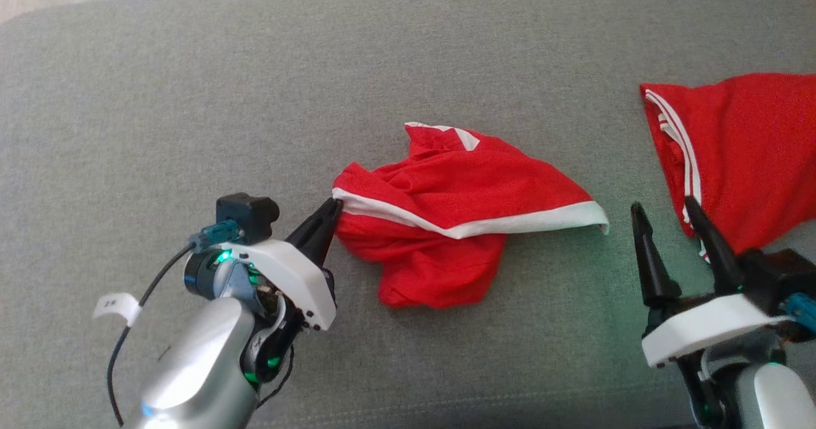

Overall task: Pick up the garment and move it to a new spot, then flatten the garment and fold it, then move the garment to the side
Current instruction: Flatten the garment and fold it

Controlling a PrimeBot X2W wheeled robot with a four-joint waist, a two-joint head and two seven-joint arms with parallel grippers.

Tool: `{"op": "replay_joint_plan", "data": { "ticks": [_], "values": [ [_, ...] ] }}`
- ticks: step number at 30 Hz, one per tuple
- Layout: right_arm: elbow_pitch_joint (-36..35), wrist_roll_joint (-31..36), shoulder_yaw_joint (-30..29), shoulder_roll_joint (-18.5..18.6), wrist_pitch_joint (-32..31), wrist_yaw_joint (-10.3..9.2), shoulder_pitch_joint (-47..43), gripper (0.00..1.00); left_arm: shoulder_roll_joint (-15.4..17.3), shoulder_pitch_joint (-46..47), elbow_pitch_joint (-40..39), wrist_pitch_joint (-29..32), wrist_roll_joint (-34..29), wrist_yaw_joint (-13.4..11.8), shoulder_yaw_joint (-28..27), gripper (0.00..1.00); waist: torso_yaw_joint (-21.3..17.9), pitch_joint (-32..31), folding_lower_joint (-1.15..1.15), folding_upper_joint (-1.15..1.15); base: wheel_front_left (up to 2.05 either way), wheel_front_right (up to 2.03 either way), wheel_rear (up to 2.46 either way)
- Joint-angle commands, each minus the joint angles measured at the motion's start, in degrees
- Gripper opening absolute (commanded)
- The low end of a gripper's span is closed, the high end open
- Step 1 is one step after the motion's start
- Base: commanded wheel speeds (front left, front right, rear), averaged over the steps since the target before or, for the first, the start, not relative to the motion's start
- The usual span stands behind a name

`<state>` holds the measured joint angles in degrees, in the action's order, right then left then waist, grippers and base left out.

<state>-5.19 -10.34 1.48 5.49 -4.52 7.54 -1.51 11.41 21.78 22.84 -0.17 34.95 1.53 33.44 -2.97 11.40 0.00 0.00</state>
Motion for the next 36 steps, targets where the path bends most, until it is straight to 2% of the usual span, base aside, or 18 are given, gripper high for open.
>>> {"op": "replay_joint_plan", "data": {
  "ticks": [1,7,16,17,18,22,26,30,31,36],
  "values": [
    [0.31,0.44,0.94,1.28,-0.59,-0.05,1.33,1.0,0.93,3.11,-1.36,-1.08,-0.49,-0.11,-1.56,0.0,0.31,0.17,0.0,0.0,0.0,0.0,0.0],
    [7.43,0.27,3.52,3.17,-1.15,-0.05,2.11,1.0,0.45,3.77,-1.16,-1.66,-0.76,-0.13,-1.09,0.0,1.39,0.72,0.0,0.0,0.0,0.0,0.0],
    [18.89,-0.02,6.47,4.2,1.68,-0.05,8.74,1.0,-0.1,4.78,-0.48,-2.71,-1.06,-0.1,-0.49,0.0,2.72,1.92,0.0,0.0,0.0,0.0,0.0],
    [19.87,-0.12,6.61,4.23,1.69,-0.05,9.32,0.47,-0.13,4.9,-0.44,-2.84,-1.09,-0.13,-0.46,0.0,2.86,2.11,0.0,0.0,0.0,0.0,0.0],
    [20.63,-0.26,6.63,4.23,1.93,-0.05,9.81,0.0,-0.14,5.01,-0.42,-3.02,-1.14,-0.16,-0.45,0.0,2.98,2.23,0.0,0.0,0.0,0.0,0.0],
    [21.23,-1.12,5.81,3.97,4.01,-0.05,10.71,0.0,0.23,5.16,-0.92,-4.75,-1.94,-1.05,-0.72,0.0,3.18,2.35,0.0,0.0,0.0,0.0,0.0],
    [18.38,-1.63,4.02,3.7,5.92,-0.05,11.01,0.0,0.52,5.46,-2.75,-6.21,-2.46,-2.15,-1.3,0.0,3.12,1.58,0.0,0.0,0.0,0.0,0.0],
    [13.21,-2.07,3.33,3.63,6.39,-0.05,12.42,0.0,1.35,6.2,-6.06,-6.79,-3.28,-3.74,-2.08,0.0,2.43,-0.09,0.0,0.0,0.0,0.0,0.0],
    [10.12,-1.95,3.23,3.97,6.22,-0.05,13.9,0.0,2.19,7.02,-8.29,-6.94,-4.24,-4.85,-2.55,0.0,2.15,-0.84,0.0,0.0,0.0,0.0,0.0],
    [1.92,-1.16,1.56,4.31,5.22,-0.05,19.03,0.0,3.82,10.22,-13.94,-6.44,-5.67,-6.82,-4.11,0.0,2.0,-3.04,0.0,0.0,0.0,0.0,0.0]
  ]
}}
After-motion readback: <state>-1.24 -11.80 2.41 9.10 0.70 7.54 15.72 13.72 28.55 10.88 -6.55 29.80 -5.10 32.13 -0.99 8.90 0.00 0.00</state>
